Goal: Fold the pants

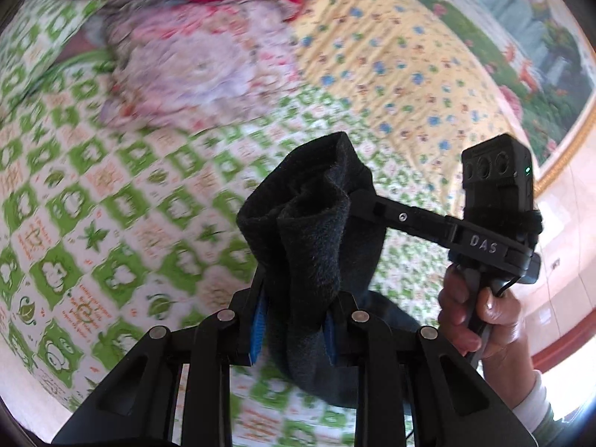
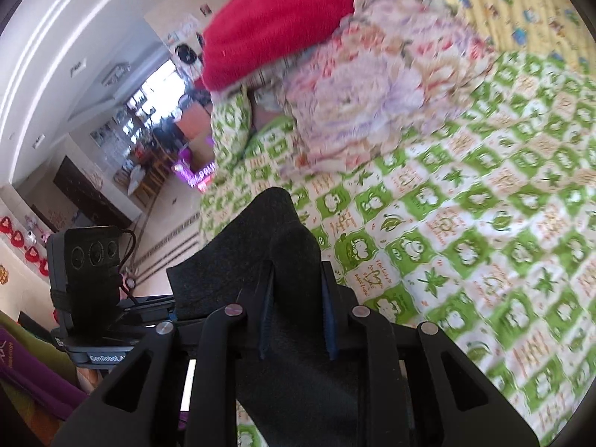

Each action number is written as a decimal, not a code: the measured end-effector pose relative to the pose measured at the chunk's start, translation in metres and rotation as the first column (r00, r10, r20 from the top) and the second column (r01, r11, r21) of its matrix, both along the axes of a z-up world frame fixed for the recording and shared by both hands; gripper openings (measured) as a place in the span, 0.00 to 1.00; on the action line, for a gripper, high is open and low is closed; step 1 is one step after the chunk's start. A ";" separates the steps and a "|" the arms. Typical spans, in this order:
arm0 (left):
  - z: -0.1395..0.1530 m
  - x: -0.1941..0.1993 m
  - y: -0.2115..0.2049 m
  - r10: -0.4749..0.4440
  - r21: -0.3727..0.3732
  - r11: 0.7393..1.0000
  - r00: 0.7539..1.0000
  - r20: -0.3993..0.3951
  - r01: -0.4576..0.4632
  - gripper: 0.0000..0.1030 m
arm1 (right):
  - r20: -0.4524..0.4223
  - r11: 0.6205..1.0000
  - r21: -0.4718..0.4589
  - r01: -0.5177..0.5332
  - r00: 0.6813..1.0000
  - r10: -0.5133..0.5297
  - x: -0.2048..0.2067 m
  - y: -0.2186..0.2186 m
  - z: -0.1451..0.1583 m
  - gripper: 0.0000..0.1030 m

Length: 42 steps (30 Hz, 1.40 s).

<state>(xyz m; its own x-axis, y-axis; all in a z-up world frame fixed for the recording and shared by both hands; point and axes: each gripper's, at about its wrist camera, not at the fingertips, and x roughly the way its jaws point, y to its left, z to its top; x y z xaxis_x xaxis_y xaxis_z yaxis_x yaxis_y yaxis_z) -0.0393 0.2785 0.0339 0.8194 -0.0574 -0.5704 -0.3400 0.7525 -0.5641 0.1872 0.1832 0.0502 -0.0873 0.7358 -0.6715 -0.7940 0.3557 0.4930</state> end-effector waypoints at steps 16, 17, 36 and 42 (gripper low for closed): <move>0.064 0.033 -0.128 -0.305 0.150 0.946 0.947 0.104 0.288 0.24 | 0.002 0.947 0.242 0.212 0.976 -0.219 -0.016 -0.160 0.044 0.22; 0.065 0.035 -0.137 -0.327 0.157 0.938 0.939 0.103 0.309 0.24 | -0.003 0.942 0.250 0.226 0.973 -0.232 -0.017 -0.169 0.043 0.22; 0.048 0.070 -0.280 -0.565 0.222 0.801 0.825 -0.025 0.556 0.24 | -0.094 0.819 0.332 0.469 0.880 -0.466 -0.055 -0.321 0.008 0.21; 0.034 0.072 -0.306 -0.605 0.249 0.760 0.793 -0.070 0.601 0.24 | -0.142 0.777 0.335 0.532 0.844 -0.517 -0.066 -0.351 -0.014 0.21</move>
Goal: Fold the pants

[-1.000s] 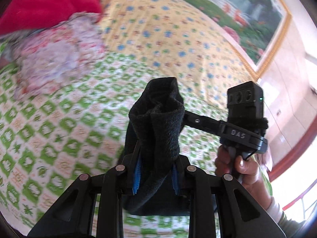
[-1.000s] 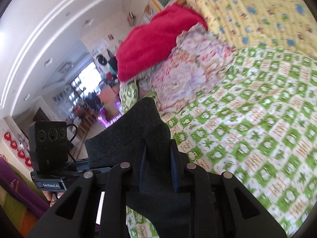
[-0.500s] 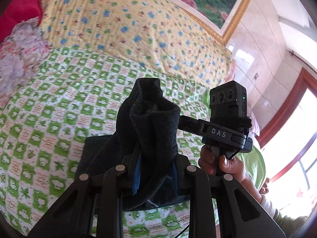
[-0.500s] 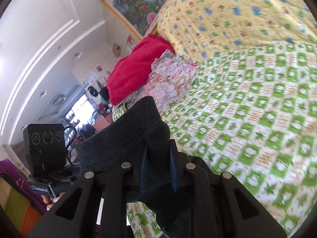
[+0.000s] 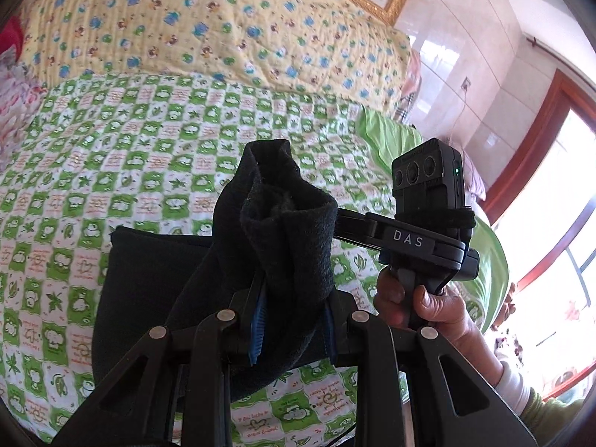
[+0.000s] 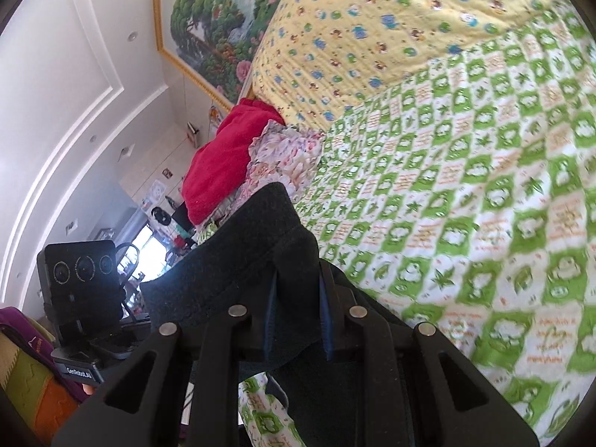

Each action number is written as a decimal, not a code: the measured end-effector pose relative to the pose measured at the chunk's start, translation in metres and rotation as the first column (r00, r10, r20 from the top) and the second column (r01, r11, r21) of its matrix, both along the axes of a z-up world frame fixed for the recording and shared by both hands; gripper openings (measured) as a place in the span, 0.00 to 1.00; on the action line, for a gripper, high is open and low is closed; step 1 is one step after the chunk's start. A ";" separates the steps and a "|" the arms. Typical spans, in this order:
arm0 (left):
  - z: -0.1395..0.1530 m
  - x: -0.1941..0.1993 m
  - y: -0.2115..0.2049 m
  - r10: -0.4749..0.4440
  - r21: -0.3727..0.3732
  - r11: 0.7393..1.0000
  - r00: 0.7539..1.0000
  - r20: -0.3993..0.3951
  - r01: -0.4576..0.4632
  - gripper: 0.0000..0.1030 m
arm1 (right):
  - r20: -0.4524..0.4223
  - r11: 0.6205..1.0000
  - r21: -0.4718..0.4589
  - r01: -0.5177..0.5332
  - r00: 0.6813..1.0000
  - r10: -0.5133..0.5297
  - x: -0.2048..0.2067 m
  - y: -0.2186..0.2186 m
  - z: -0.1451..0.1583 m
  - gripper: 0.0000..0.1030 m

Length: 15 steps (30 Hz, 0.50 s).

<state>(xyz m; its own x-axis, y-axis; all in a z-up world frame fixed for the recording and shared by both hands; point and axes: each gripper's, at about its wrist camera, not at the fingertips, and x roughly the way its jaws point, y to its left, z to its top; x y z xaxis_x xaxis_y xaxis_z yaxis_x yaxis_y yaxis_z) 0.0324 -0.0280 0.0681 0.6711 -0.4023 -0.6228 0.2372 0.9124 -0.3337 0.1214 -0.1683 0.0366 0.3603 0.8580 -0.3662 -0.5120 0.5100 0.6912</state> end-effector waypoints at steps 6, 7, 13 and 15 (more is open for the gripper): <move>-0.022 0.007 -0.024 -0.044 0.078 0.996 0.999 -0.023 0.045 0.25 | -0.035 0.998 -0.059 0.037 0.999 -0.039 -0.006 -0.014 -0.019 0.22; -0.027 0.007 -0.027 -0.052 0.086 0.995 0.998 -0.029 0.055 0.25 | -0.039 0.996 -0.074 0.043 0.998 -0.046 -0.007 -0.016 -0.021 0.24; -0.039 0.007 -0.032 -0.099 0.106 0.989 0.995 -0.031 0.101 0.42 | -0.025 0.974 -0.173 0.144 0.988 -0.150 -0.020 -0.029 -0.021 0.36; -0.042 0.005 -0.035 -0.116 0.112 0.987 0.993 -0.033 0.119 0.45 | -0.013 0.964 -0.192 0.186 0.981 -0.192 -0.027 -0.036 -0.018 0.41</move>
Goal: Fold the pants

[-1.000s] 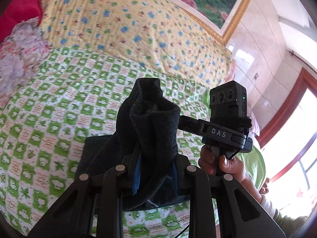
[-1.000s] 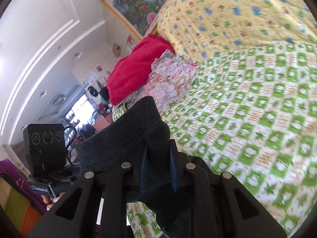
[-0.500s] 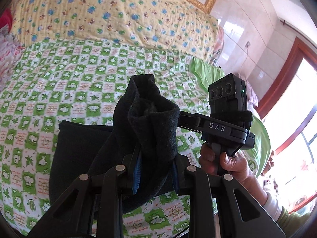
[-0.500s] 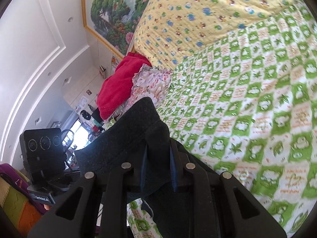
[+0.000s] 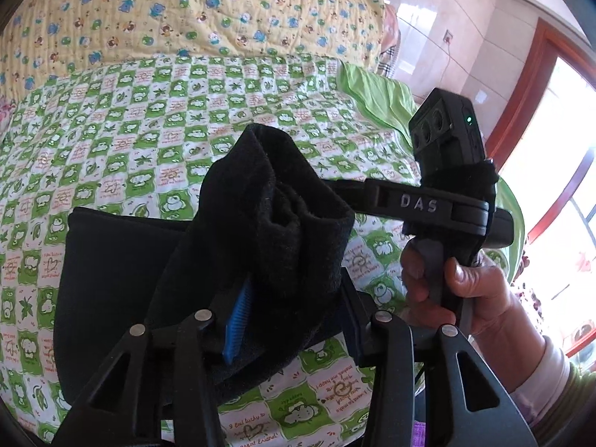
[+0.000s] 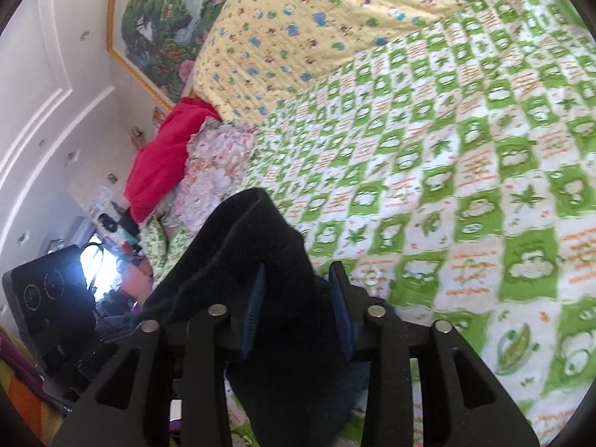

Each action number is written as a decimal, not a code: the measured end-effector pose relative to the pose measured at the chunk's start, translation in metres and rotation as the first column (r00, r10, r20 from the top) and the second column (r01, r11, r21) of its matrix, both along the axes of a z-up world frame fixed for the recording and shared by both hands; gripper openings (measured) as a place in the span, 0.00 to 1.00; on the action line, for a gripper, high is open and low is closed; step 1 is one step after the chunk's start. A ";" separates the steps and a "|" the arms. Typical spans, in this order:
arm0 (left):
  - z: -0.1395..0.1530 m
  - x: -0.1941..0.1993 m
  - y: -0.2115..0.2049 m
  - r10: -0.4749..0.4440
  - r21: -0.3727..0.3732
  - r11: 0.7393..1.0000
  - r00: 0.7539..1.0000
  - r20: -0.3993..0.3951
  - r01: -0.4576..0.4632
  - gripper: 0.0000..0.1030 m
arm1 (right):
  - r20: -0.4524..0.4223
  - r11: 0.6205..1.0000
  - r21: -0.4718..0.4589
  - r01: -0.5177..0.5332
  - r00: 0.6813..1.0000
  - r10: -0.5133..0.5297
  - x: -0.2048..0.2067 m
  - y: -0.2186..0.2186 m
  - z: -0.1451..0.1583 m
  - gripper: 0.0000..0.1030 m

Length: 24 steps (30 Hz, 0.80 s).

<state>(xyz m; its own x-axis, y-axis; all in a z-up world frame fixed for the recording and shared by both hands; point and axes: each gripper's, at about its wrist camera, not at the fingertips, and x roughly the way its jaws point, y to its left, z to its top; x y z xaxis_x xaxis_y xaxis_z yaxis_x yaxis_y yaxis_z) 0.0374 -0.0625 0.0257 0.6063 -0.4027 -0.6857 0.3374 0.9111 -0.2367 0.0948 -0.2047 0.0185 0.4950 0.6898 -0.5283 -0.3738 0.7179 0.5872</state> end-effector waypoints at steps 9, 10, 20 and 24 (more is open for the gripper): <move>-0.002 -0.014 0.005 -0.074 -0.056 0.996 0.997 -0.021 0.073 0.60 | 0.019 0.987 -0.065 0.147 0.989 -0.146 -0.034 -0.023 0.015 0.55; -0.002 -0.016 0.006 -0.079 -0.065 0.995 0.997 -0.023 0.077 0.60 | 0.016 0.985 -0.070 0.156 0.988 -0.156 -0.036 -0.022 0.015 0.56; 0.010 -0.030 0.035 -0.046 -0.100 0.994 0.999 -0.001 0.046 0.64 | 0.019 0.957 -0.145 0.251 0.968 -0.251 -0.051 -0.022 0.022 0.64; 0.015 -0.032 0.057 0.005 -0.120 0.993 1.000 0.006 -0.004 0.65 | 0.029 0.941 -0.133 0.311 0.950 -0.310 -0.060 -0.031 0.028 0.77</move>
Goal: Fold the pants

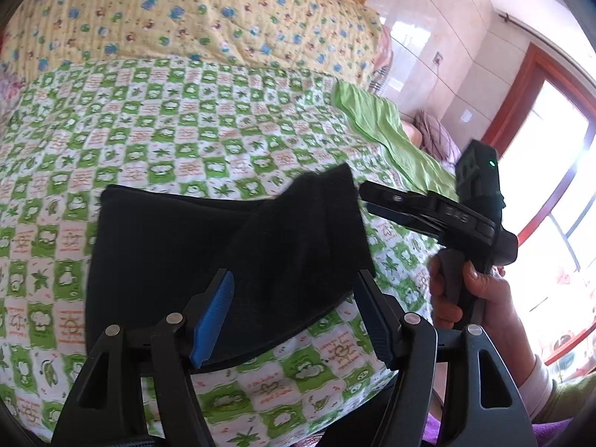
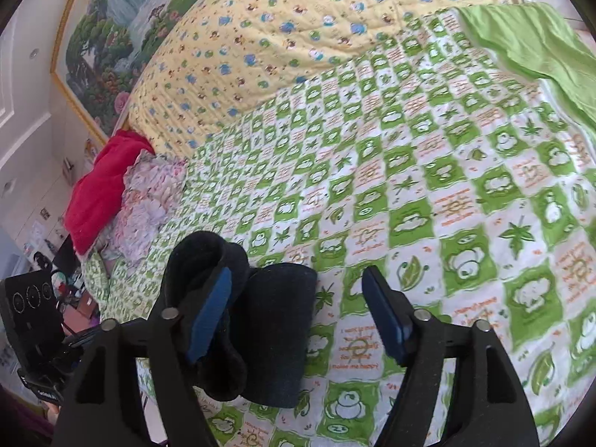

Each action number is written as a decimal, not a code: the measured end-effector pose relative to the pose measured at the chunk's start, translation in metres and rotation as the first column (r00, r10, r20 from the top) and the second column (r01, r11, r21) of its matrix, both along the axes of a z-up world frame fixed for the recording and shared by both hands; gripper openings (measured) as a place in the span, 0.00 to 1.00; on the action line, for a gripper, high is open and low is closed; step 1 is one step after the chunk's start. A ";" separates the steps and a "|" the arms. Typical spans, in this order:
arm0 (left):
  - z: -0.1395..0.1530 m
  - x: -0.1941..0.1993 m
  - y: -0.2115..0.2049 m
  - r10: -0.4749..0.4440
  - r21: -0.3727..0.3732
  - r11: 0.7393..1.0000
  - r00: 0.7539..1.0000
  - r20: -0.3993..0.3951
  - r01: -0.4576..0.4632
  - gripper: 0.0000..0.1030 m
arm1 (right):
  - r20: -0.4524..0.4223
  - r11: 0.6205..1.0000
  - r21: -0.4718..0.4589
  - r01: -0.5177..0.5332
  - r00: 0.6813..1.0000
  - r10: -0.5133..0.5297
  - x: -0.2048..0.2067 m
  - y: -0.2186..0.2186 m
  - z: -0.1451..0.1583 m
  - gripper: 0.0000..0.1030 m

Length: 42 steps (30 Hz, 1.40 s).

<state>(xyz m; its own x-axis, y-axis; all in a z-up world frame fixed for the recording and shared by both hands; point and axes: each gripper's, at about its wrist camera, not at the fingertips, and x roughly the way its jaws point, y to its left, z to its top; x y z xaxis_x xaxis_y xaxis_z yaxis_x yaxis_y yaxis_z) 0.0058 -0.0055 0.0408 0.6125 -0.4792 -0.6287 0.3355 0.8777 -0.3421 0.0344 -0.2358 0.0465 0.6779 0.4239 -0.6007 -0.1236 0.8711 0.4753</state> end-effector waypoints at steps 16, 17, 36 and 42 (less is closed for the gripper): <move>-0.004 0.007 0.062 0.163 -0.034 0.986 0.987 -0.015 -0.163 0.66 | 0.035 0.997 -0.050 -0.063 0.997 0.065 -0.018 0.044 0.019 0.82; -0.004 0.007 0.064 0.168 -0.035 0.985 0.986 -0.014 -0.169 0.66 | 0.036 0.996 -0.058 -0.062 0.997 0.064 -0.019 0.046 0.019 0.82; -0.016 0.015 0.087 0.233 -0.008 0.972 0.971 -0.046 -0.234 0.71 | -0.036 0.994 -0.073 -0.084 0.996 0.081 -0.023 0.068 0.005 0.84; -0.023 0.025 0.089 0.219 -0.009 0.975 0.973 -0.076 -0.220 0.74 | -0.060 0.995 -0.064 -0.071 0.996 0.067 -0.020 0.067 0.001 0.84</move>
<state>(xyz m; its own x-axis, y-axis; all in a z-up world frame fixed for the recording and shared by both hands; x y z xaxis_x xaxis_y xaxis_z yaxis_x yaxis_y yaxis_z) 0.0308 0.0839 0.0175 0.6557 -0.3496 -0.6692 0.1084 0.9208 -0.3748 0.0144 -0.1690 0.0473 0.6118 0.4268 -0.6660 -0.1587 0.8910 0.4253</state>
